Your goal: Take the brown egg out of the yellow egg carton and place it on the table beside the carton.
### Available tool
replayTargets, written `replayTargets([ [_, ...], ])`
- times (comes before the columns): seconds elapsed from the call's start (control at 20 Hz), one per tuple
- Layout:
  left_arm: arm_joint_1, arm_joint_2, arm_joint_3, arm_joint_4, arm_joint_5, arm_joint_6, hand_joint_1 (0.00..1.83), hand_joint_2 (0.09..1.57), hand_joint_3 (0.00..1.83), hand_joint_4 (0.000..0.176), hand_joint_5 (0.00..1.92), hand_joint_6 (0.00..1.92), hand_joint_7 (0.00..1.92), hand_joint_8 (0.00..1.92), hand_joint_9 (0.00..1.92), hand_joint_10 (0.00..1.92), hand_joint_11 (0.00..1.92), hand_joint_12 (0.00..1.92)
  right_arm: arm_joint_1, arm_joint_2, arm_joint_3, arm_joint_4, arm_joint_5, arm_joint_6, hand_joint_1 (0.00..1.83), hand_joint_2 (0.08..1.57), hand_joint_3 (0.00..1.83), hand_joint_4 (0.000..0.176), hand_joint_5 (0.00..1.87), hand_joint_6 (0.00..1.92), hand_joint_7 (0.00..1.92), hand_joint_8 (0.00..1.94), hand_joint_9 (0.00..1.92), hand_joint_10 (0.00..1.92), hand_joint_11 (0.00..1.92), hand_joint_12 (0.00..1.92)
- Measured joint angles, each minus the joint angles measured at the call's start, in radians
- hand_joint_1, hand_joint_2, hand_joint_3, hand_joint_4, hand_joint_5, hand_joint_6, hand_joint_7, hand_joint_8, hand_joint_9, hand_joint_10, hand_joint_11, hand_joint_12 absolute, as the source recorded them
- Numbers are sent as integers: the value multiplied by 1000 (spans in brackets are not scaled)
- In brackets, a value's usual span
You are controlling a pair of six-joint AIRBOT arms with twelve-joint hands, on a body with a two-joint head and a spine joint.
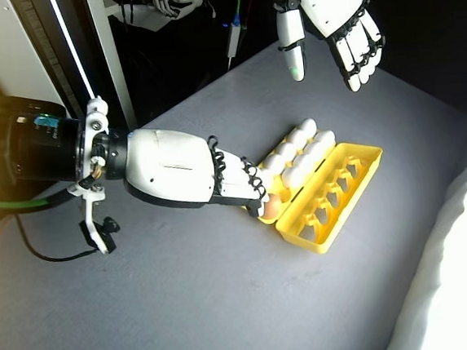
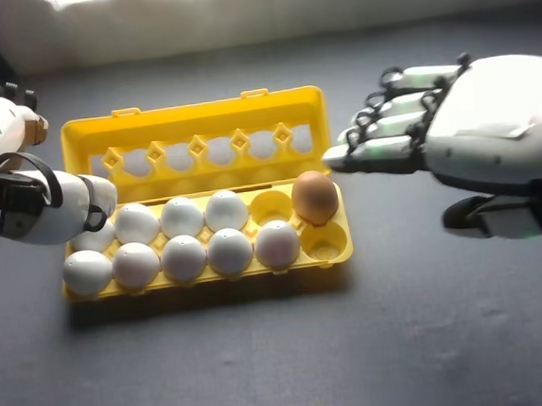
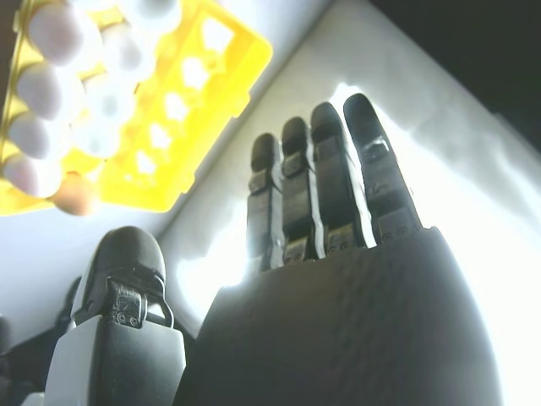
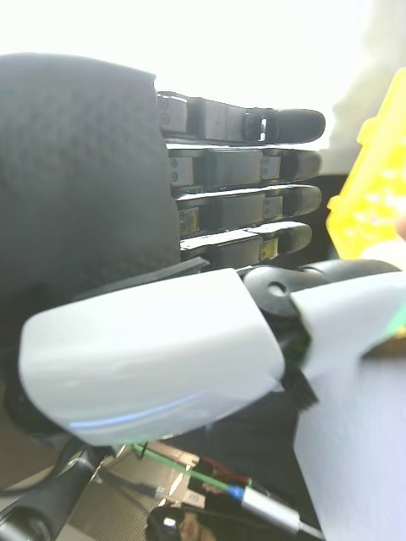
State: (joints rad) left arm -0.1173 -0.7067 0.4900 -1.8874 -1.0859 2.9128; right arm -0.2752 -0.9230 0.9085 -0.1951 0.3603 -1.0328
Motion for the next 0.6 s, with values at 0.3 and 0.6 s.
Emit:
replayTargets([
  [0.3, 2, 0, -5, -1, -1, 0, 0, 1267, 0, 0, 262, 0, 269, 2, 243, 4, 0, 566, 56, -117, 102, 19, -92, 0, 1157, 1136, 5, 0, 274, 14, 307, 11, 265, 129, 0, 1039],
  [0.6, 2, 0, -5, -1, 0, 0, 0, 1263, 0, 0, 266, 6, 273, 7, 244, 7, 0, 553, 91, -192, 171, 33, -159, 0, 1134, 1159, 6, 0, 261, 1, 306, 1, 255, 129, 0, 1068],
])
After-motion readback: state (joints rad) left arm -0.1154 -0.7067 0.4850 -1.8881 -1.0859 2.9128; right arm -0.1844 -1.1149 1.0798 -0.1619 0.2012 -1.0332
